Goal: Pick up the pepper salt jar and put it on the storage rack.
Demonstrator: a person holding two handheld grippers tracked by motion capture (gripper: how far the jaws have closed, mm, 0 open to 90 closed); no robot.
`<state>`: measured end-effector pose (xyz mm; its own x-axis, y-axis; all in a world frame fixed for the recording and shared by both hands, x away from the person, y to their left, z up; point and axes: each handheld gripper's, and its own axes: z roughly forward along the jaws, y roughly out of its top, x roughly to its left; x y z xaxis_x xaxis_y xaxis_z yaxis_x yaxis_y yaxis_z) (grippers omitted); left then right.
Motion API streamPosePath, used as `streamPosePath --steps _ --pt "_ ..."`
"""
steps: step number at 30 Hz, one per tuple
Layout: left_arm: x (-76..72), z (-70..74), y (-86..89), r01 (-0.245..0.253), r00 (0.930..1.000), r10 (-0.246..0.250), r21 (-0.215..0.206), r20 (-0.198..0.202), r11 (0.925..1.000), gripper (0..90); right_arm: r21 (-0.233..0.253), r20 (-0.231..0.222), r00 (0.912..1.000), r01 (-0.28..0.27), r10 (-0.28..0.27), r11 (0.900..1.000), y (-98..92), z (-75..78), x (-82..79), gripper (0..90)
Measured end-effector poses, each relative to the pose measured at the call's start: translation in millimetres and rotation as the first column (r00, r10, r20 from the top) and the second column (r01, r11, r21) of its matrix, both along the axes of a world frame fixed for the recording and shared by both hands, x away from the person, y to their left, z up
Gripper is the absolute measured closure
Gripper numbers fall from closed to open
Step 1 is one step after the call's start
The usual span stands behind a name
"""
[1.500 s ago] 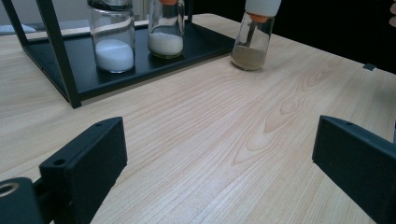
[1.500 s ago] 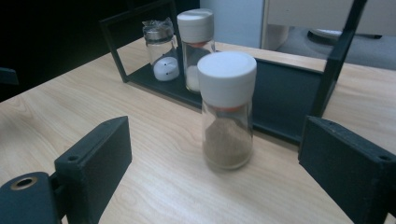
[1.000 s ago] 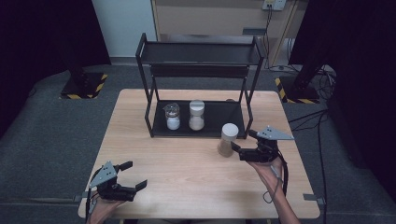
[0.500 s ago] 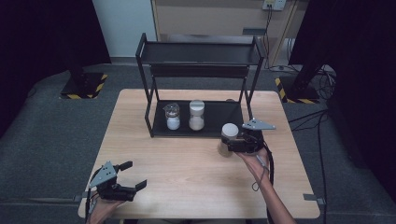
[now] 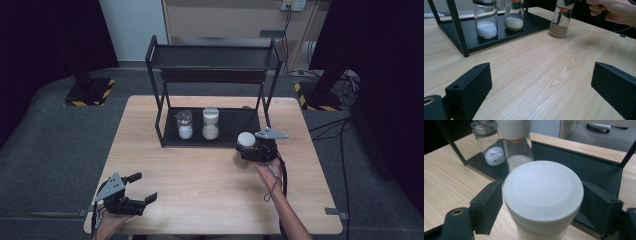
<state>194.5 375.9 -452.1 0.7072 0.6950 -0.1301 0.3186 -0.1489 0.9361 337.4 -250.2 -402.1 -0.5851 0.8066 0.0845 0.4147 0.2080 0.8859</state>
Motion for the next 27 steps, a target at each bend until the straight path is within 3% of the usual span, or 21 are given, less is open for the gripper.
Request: streamPosePath --steps 3,14,27 --pt "0.0 0.0 0.1 -0.001 1.0000 0.001 0.001 0.001 1.0000 2.2 0.017 0.016 0.9999 -0.002 0.002 1.000 -1.5 -7.4 -0.4 32.1" --pt "0.0 -0.2 0.1 -0.005 1.0000 0.005 0.000 -0.002 1.0000 2.2 -0.023 0.049 0.9987 0.019 -0.017 1.000 10.4 -4.6 -10.8 33.2" --pt "0.1 0.2 -0.2 -0.002 1.0000 0.002 0.003 -0.001 1.0000 2.3 -0.022 0.047 0.9989 0.008 -0.007 1.000 12.6 20.3 -11.7 33.1"
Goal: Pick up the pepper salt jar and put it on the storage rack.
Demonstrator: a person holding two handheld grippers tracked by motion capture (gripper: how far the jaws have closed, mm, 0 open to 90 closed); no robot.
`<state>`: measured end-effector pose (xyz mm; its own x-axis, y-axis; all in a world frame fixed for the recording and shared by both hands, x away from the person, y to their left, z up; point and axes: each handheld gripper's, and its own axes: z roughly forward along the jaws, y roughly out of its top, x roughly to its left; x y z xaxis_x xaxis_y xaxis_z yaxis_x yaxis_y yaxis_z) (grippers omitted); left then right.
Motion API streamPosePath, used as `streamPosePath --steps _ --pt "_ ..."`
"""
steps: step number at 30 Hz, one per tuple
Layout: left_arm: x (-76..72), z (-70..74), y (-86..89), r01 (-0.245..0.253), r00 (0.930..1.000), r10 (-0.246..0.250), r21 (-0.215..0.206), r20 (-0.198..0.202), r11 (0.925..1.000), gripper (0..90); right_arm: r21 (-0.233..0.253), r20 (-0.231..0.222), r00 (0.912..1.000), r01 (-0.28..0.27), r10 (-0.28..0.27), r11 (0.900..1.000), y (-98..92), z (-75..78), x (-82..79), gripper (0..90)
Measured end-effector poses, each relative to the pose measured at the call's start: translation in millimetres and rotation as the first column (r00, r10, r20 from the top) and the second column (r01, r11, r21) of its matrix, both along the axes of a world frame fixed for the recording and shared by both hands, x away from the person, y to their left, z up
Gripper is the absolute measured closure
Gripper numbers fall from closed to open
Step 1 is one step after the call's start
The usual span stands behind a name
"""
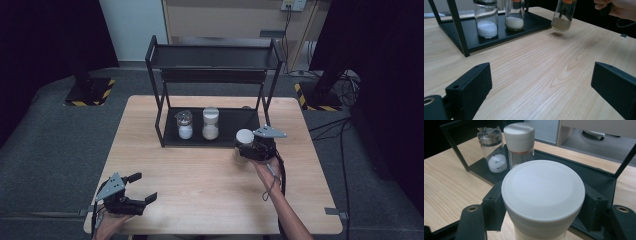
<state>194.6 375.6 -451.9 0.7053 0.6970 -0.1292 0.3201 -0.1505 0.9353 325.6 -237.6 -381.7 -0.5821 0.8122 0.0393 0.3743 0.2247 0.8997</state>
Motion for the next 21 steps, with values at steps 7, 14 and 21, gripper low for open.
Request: streamPosePath --steps 7,14,21 --pt "0.1 0.1 0.0 -0.001 1.0000 0.001 0.000 -0.002 1.0000 2.3 -0.002 -0.001 1.0000 0.006 -0.006 1.000 2.6 12.2 7.4 33.1" --pt "0.3 0.1 -0.3 -0.004 1.0000 0.004 0.002 -0.005 1.0000 2.3 0.005 -0.013 0.9994 0.032 -0.032 0.999 4.9 19.8 22.3 33.1" --pt "0.2 0.2 -0.2 -0.006 1.0000 0.006 0.000 -0.007 1.0000 2.4 -0.012 -0.005 0.9978 0.066 -0.066 0.998 12.8 26.5 36.8 33.1"
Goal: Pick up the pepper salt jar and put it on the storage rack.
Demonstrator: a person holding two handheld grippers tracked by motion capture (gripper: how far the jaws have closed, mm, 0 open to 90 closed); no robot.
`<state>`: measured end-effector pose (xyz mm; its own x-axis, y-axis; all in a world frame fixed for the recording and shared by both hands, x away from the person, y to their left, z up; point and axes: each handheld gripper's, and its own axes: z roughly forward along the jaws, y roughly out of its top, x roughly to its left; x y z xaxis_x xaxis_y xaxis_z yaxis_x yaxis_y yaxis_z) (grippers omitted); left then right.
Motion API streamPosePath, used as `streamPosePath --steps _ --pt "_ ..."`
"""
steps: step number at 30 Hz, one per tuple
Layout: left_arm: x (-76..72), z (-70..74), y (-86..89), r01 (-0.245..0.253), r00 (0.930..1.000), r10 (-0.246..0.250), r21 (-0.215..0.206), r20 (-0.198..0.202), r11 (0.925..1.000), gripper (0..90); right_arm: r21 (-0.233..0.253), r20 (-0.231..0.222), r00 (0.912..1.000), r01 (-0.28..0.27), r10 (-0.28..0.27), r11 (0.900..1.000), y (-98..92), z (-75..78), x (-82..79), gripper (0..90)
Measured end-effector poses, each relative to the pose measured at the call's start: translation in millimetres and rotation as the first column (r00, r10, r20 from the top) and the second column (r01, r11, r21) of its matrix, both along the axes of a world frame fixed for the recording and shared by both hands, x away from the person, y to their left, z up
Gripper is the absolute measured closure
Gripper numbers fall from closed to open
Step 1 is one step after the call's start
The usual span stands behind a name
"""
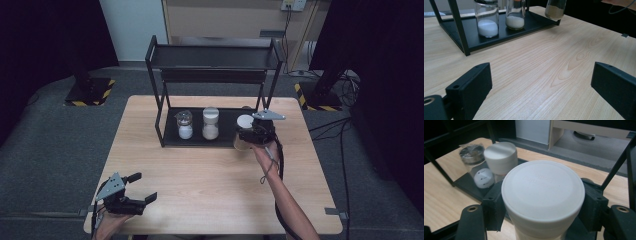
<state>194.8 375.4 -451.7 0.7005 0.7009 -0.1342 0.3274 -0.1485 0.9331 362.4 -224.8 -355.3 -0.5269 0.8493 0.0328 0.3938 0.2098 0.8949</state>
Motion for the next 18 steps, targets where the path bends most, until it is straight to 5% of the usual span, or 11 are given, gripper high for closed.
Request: streamPosePath --steps 18 --pt "0.5 -0.4 0.5 0.000 1.0000 0.000 -0.004 -0.003 1.0000 2.4 -0.022 0.002 0.9978 0.066 -0.066 0.998 16.0 -4.0 34.8 33.1"
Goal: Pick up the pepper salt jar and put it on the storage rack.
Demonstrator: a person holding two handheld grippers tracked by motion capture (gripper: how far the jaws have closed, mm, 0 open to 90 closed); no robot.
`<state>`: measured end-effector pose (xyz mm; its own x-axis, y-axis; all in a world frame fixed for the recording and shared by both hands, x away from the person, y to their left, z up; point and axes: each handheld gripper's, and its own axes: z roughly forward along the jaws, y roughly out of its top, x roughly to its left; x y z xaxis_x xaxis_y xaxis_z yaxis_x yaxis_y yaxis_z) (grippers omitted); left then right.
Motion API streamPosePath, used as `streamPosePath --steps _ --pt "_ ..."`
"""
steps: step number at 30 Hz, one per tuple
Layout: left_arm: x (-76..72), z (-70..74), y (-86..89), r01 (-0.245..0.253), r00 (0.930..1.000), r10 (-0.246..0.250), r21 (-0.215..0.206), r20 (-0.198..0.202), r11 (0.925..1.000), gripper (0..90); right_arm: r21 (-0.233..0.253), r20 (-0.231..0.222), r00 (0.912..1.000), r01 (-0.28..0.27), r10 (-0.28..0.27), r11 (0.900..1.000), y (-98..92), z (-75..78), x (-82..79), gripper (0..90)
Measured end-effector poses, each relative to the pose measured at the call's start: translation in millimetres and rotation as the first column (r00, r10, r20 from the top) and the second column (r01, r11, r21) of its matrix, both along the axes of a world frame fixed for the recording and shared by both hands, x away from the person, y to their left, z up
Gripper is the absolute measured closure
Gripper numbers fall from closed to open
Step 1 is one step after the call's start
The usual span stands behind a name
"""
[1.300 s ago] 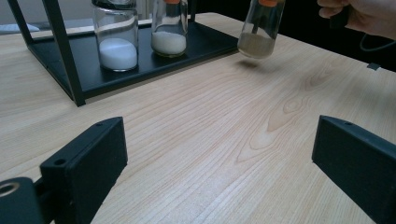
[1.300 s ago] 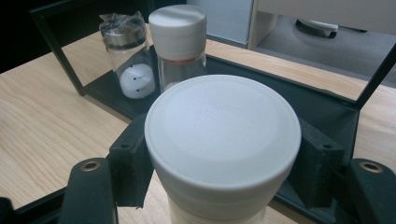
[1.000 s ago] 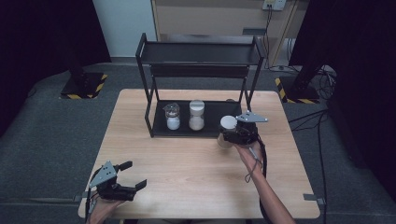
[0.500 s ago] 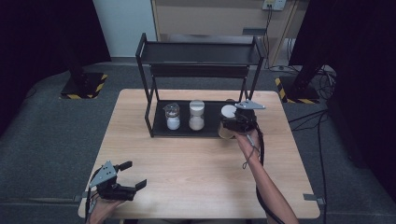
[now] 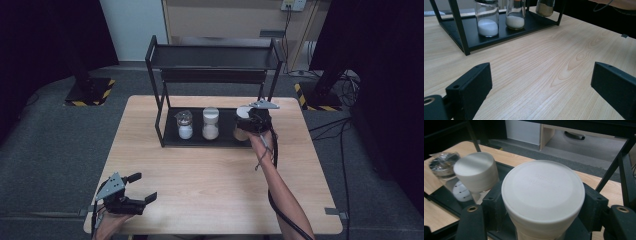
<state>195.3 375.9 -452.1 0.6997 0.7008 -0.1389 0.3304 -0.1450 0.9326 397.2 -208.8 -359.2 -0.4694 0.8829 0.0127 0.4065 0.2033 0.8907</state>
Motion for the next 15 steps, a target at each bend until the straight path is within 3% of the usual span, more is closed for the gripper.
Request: streamPosePath --steps 15 --pt "0.1 -0.4 0.8 -0.001 1.0000 0.001 -0.003 0.000 1.0000 2.4 0.004 -0.022 0.9992 0.032 -0.032 0.999 8.7 -21.2 14.7 33.1"
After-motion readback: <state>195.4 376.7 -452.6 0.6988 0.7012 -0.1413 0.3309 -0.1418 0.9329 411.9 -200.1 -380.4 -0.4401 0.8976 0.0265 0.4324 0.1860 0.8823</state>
